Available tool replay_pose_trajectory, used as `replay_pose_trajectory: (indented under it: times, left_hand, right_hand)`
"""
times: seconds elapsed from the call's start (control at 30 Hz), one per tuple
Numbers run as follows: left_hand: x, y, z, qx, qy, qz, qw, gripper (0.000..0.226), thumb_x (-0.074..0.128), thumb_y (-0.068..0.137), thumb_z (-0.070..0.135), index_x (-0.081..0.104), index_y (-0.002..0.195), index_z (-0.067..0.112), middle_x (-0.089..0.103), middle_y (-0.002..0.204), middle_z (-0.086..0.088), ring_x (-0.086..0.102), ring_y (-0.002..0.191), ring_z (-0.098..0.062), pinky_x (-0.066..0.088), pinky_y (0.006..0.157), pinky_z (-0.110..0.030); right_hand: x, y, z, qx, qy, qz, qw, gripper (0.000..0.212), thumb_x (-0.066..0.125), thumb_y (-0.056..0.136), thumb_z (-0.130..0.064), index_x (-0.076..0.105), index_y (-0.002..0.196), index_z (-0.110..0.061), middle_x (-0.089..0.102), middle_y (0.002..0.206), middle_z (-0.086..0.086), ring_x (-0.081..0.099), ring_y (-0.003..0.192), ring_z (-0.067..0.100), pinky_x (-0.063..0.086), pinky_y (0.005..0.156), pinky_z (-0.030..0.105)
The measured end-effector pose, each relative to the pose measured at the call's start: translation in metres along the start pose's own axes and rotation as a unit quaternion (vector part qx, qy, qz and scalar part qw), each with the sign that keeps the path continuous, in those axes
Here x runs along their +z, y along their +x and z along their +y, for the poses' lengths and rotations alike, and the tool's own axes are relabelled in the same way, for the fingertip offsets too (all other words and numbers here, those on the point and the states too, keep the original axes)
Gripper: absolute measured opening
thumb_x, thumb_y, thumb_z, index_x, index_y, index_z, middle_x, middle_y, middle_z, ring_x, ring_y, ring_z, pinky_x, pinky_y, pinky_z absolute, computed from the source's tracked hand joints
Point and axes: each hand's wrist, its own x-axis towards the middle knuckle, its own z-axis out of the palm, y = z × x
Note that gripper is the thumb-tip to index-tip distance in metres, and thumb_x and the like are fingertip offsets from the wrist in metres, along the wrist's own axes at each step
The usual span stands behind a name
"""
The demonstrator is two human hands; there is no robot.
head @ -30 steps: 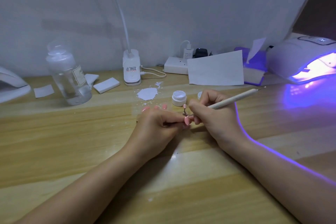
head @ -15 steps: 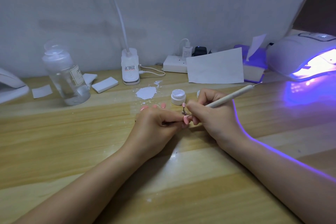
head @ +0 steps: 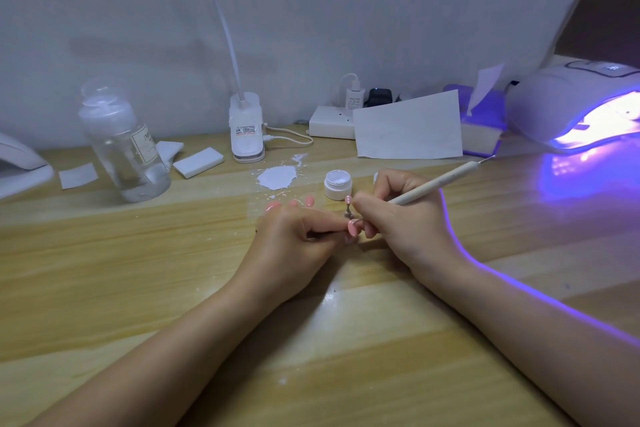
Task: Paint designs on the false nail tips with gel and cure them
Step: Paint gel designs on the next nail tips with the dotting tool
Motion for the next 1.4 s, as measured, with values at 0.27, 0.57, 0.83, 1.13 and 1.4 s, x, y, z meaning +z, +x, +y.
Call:
replay_pose_trajectory:
  times: [0.27, 0.57, 0.83, 1.13, 1.4]
  left_hand:
    - [-0.0003, 0.0003, 0.0001, 0.000, -0.001, -0.007, 1.000, 0.014, 0.067, 0.080, 0.004, 0.075, 0.087, 0.013, 0.062, 0.096, 0.028, 0.046, 0.087, 0.027, 0.017, 0.104, -0.006]
    - [-0.0009, 0.0000, 0.0017, -0.005, 0.009, -0.007, 1.000, 0.015, 0.067, 0.080, 0.003, 0.075, 0.088, 0.013, 0.062, 0.098, 0.025, 0.049, 0.087, 0.025, 0.015, 0.104, -0.004]
    - [-0.0011, 0.0005, 0.0019, -0.004, 0.006, -0.009, 1.000, 0.017, 0.067, 0.080, 0.004, 0.075, 0.089, 0.016, 0.062, 0.098, 0.026, 0.048, 0.085, 0.026, 0.015, 0.103, -0.002]
    - [-0.0010, 0.0003, 0.0029, -0.009, -0.003, -0.014, 1.000, 0.015, 0.067, 0.080, 0.006, 0.074, 0.090, 0.015, 0.063, 0.098, 0.025, 0.048, 0.086, 0.026, 0.014, 0.106, -0.008]
    - [-0.0011, 0.0006, 0.0048, -0.022, -0.005, -0.008, 1.000, 0.018, 0.068, 0.079, 0.008, 0.073, 0.094, 0.019, 0.056, 0.096, 0.034, 0.050, 0.090, 0.023, 0.019, 0.107, -0.009]
  right_hand:
    - [0.0005, -0.0008, -0.0014, 0.001, -0.005, 0.004, 1.000, 0.040, 0.054, 0.076, 0.015, 0.035, 0.049, -0.008, 0.042, 0.031, -0.003, 0.051, 0.033, 0.008, 0.040, 0.040, 0.011]
    - [0.0003, -0.0011, -0.0015, 0.000, -0.004, 0.003, 1.000, 0.040, 0.054, 0.076, 0.014, 0.035, 0.049, -0.008, 0.043, 0.032, -0.002, 0.053, 0.034, 0.010, 0.041, 0.041, 0.013]
    - [0.0007, -0.0015, -0.0023, -0.001, -0.008, 0.006, 1.000, 0.039, 0.053, 0.076, 0.015, 0.036, 0.049, -0.008, 0.043, 0.031, -0.004, 0.051, 0.032, 0.006, 0.038, 0.039, 0.011]
    - [0.0012, -0.0019, -0.0024, -0.006, -0.013, 0.010, 1.000, 0.039, 0.053, 0.075, 0.014, 0.036, 0.048, -0.008, 0.042, 0.030, -0.004, 0.049, 0.031, 0.002, 0.037, 0.039, 0.010]
    - [-0.0017, 0.0002, -0.0020, 0.007, 0.025, 0.031, 0.999, 0.038, 0.053, 0.076, 0.010, 0.035, 0.048, -0.008, 0.042, 0.031, -0.002, 0.048, 0.029, 0.006, 0.038, 0.038, 0.011]
